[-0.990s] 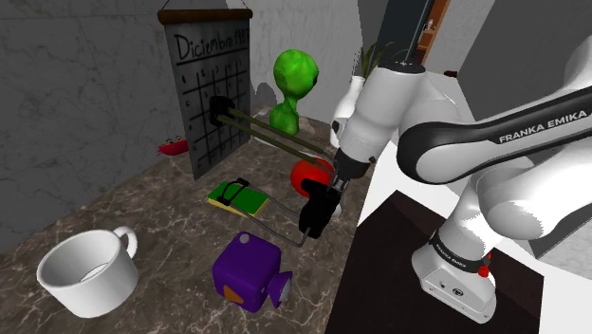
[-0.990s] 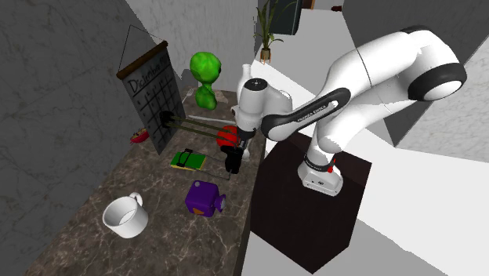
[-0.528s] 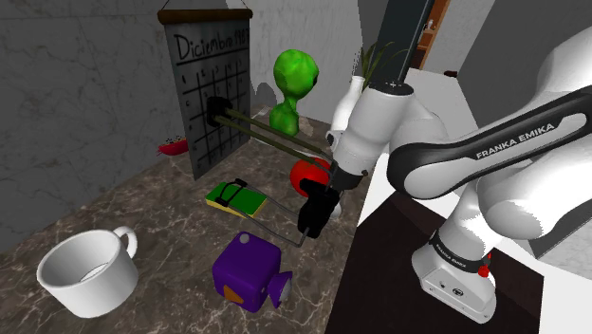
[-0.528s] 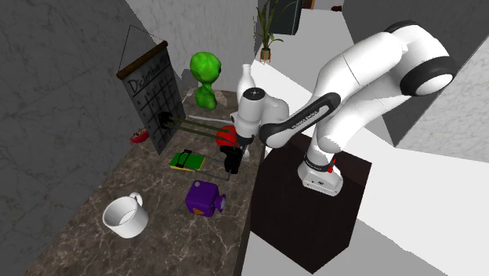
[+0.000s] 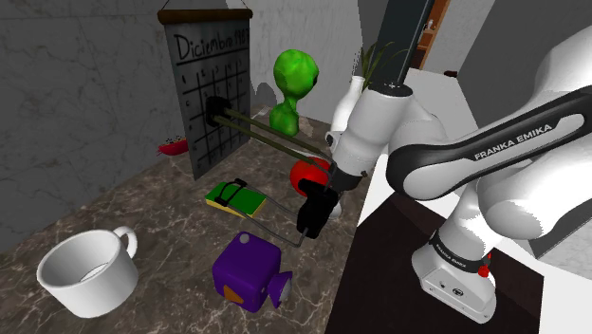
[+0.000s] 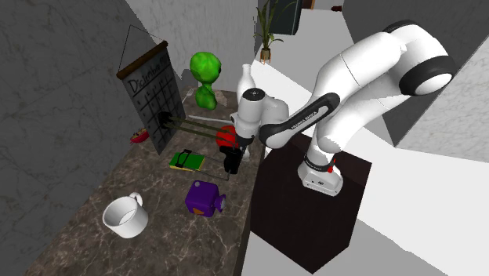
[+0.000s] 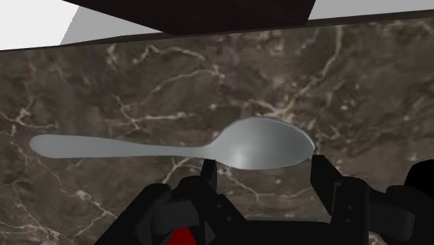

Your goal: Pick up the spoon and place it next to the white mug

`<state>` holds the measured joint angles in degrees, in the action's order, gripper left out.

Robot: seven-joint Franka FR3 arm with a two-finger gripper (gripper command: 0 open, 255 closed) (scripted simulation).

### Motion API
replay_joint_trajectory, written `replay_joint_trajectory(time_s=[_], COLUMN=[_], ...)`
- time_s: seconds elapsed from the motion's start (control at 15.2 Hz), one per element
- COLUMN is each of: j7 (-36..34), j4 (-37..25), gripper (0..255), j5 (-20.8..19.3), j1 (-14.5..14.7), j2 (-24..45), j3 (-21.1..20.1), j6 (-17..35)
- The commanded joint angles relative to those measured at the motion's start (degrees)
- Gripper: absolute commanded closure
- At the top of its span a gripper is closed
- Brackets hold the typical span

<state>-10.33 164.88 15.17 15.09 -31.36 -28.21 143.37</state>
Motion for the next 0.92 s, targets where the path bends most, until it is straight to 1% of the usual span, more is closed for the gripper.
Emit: replay_joint_trajectory(time_s=[0.0,0.46,0.86], j7=[0.00,0.00,0.59], j4=[0.01,0.01,-2.26], gripper=[255,255,255], j5=[0.00,0.00,-0.32], j1=[-0.01,-0.01,0.49], j2=[0.01,0.01,-4.42], j3=[0.00,0.00,1.74], j6=[0.00,0.01,-6.65])
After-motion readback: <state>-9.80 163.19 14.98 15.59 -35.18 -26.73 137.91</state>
